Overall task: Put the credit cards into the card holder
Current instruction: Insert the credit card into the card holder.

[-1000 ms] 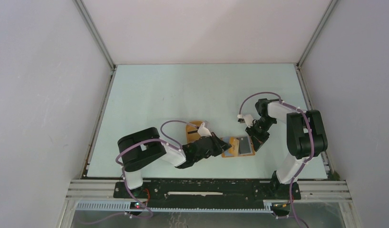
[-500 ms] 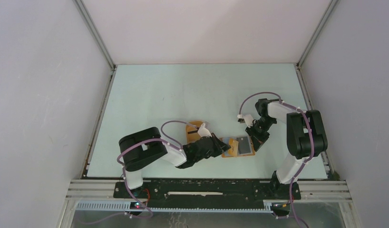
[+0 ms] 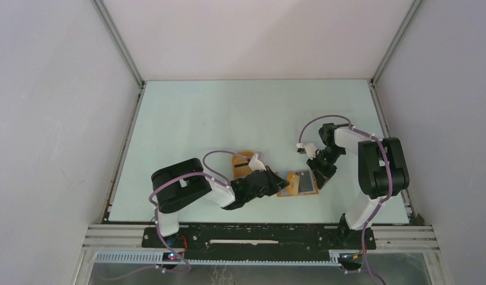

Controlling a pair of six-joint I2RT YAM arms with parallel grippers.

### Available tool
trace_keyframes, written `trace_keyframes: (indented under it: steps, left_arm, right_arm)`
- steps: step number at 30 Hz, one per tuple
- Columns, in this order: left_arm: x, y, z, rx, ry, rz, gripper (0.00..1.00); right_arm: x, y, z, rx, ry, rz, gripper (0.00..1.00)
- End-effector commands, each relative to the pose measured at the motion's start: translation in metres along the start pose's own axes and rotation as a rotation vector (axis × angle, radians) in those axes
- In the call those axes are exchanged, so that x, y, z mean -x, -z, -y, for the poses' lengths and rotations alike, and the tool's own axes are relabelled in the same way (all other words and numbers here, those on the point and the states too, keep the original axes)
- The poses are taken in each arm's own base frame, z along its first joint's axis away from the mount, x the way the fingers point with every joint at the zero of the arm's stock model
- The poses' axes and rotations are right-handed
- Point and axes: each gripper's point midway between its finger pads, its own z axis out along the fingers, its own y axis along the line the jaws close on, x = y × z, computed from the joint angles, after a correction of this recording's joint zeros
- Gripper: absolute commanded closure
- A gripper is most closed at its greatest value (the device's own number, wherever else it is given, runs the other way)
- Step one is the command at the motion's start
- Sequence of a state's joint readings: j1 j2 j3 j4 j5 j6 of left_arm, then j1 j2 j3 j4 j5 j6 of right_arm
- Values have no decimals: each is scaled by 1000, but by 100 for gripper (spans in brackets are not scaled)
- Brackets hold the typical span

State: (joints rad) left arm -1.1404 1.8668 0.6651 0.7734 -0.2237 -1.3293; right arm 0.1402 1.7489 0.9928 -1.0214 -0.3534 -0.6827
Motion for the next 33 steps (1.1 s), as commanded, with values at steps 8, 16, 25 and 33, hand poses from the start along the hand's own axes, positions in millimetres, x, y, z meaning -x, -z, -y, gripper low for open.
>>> trace_keyframes:
  steps: [8,16,25,33]
  left_arm:
    - [11,-15,6,-14,3,61,100]
    - [13,-17,5,-38,14,82,100]
    - [8,-25,3,-79,34,81,100]
    - [6,-24,1,-83,42,89,100]
  right_arm:
    - [0,0,-4,13,17,-4,91]
    - [0,0,-5,14,18,-5,91]
    - [-1,0,-5,16,20,-7,91]
    - [0,0,-5,16,22,-6,91]
